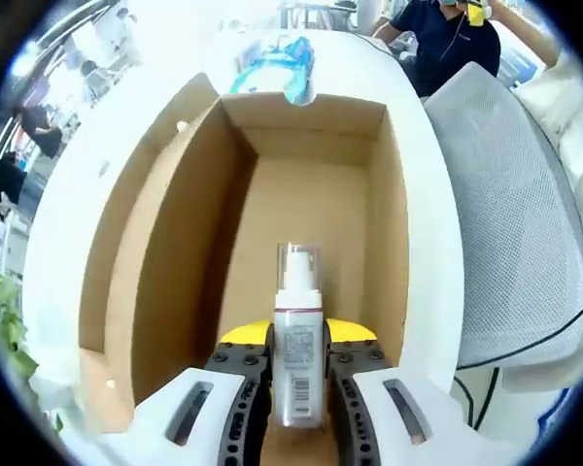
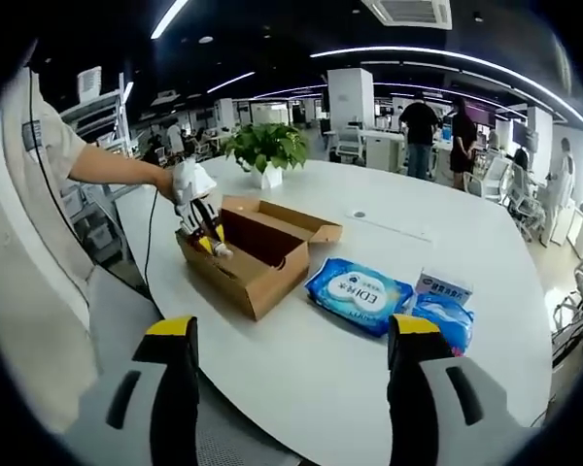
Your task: Operate the shoe box by opening the lid, removing the specified soft item, and placing it in the target area until the item is outside and the box remains undamaged.
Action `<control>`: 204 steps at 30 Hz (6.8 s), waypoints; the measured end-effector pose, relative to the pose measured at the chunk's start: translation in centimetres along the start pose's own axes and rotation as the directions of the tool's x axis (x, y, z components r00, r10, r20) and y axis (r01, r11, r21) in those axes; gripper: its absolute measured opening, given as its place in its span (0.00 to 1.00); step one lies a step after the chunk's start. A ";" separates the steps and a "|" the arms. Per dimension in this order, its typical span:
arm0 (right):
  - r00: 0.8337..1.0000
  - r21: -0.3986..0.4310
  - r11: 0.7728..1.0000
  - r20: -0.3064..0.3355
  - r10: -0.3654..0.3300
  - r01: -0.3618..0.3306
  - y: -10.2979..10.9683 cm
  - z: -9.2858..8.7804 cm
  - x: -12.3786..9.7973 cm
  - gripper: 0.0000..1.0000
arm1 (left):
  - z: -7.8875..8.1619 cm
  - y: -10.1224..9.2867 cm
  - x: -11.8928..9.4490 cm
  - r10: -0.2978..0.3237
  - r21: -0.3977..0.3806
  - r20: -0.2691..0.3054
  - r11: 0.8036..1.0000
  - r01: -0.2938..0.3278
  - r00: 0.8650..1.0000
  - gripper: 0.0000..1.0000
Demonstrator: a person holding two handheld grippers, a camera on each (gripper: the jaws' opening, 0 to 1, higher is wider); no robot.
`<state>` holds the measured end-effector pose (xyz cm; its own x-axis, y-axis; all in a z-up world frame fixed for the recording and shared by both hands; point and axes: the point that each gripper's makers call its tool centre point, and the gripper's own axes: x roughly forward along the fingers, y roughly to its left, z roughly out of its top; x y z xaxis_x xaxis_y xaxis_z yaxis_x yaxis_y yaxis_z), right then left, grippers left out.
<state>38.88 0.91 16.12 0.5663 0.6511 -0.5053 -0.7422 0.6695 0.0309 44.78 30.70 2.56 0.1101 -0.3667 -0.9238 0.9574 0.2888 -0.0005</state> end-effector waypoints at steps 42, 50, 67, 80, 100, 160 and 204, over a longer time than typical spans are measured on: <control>0.979 -0.144 0.973 0.071 0.193 -0.181 5.6 3.5 4.8 0.43 | 11.7 -5.5 -5.4 -0.057 0.235 0.273 0.972 -0.010 0.960 0.17; 0.968 -0.160 0.963 0.087 0.234 -0.219 6.9 4.1 5.4 0.37 | 13.5 -7.6 -5.8 -0.115 0.303 0.295 0.953 0.021 0.948 0.17; 0.938 -0.234 0.921 0.080 0.338 -0.312 10.4 5.1 5.9 0.26 | 16.4 -11.6 -6.8 -0.236 0.450 0.332 0.891 0.067 0.913 0.17; 0.937 -0.295 0.904 0.068 0.342 -0.308 10.7 5.4 6.2 0.17 | 17.7 -12.6 -7.3 -0.275 0.484 0.387 0.873 0.060 0.880 0.17; 0.946 -0.212 0.926 0.024 0.324 -0.312 9.9 5.8 6.4 0.16 | 18.0 -11.8 -7.5 -0.252 0.417 0.441 0.907 0.052 0.862 0.20; 0.936 -0.492 0.812 -0.304 0.175 -0.312 -5.7 7.4 9.0 0.16 | -4.2 -1.3 -11.4 0.509 -0.570 0.296 0.773 -0.278 0.808 0.22; 0.784 -0.568 0.649 -0.617 0.072 -0.506 -14.6 4.8 18.5 0.17 | -11.5 -0.7 -7.2 0.590 -0.912 0.033 0.348 -0.217 0.806 0.03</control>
<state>61.93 4.91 10.49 0.1696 0.3380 -0.9257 -0.9719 -0.0982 -0.2139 40.26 43.30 4.86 0.6627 -0.1542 -0.7328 0.0653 0.9867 -0.1486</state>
